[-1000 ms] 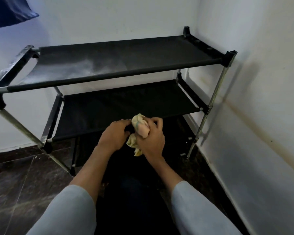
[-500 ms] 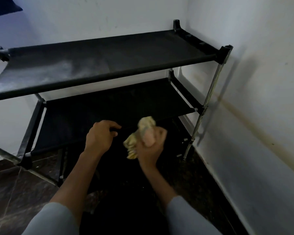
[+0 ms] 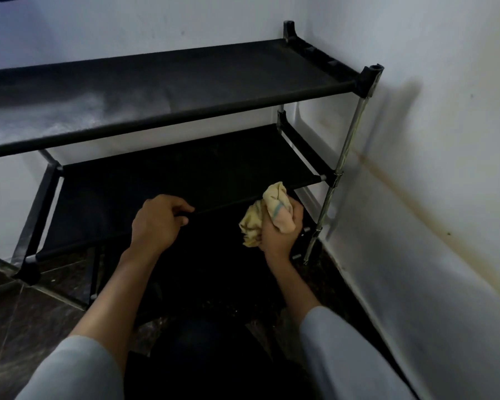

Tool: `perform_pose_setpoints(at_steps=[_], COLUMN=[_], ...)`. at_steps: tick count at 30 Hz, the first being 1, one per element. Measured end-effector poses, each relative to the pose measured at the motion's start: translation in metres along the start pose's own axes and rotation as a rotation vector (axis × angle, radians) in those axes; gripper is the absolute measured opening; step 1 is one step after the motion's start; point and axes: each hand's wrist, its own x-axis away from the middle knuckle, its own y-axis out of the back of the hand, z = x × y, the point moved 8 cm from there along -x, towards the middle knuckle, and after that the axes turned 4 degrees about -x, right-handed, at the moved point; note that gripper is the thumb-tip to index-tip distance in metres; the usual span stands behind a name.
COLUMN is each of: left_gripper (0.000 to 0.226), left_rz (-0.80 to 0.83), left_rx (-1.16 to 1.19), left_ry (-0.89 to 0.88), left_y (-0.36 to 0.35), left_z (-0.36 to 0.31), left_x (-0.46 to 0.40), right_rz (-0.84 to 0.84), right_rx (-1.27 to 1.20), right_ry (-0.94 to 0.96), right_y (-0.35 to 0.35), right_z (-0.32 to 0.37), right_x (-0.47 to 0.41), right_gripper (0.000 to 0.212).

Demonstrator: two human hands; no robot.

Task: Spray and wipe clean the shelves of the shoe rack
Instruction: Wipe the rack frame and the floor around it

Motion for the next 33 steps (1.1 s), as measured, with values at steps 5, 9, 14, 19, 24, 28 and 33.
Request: perform_pose_setpoints(at_steps=[5, 9, 14, 19, 24, 28, 33], left_gripper=[0.025, 0.026, 0.026, 0.027, 0.026, 0.026, 0.026], left_rz=[-0.048, -0.042, -0.009, -0.005, -0.015, 0.003, 0.003], left_rx=[-0.019, -0.022, 0.014, -0.001, 0.007, 0.021, -0.007], left_ry=[0.011, 0.021, 0.018, 0.008, 0.025, 0.021, 0.018], left_y=[0.003, 0.003, 0.002, 0.001, 0.002, 0.000, -0.001], left_z=[-0.003, -0.003, -0.001, 0.000, -0.002, 0.000, 0.001], left_x=[0.003, 0.004, 0.001, -0.001, 0.001, -0.001, -0.004], right_rz=[-0.006, 0.259, 0.217, 0.093, 0.405, 0.277, -0.042], right_rx=[-0.134, -0.089, -0.062, -0.119, -0.064, -0.015, -0.019], right_ry=[-0.181, -0.206, -0.233, -0.299, -0.324, -0.279, -0.406], right_y=[-0.051, -0.056, -0.013, -0.017, -0.051, -0.023, 0.035], right_z=[-0.012, -0.015, -0.016, -0.025, -0.030, -0.022, -0.031], right_x=[0.065, 0.073, 0.014, 0.020, 0.060, 0.021, -0.031], right_gripper=[0.025, 0.026, 0.036, 0.033, 0.030, 0.039, 0.039])
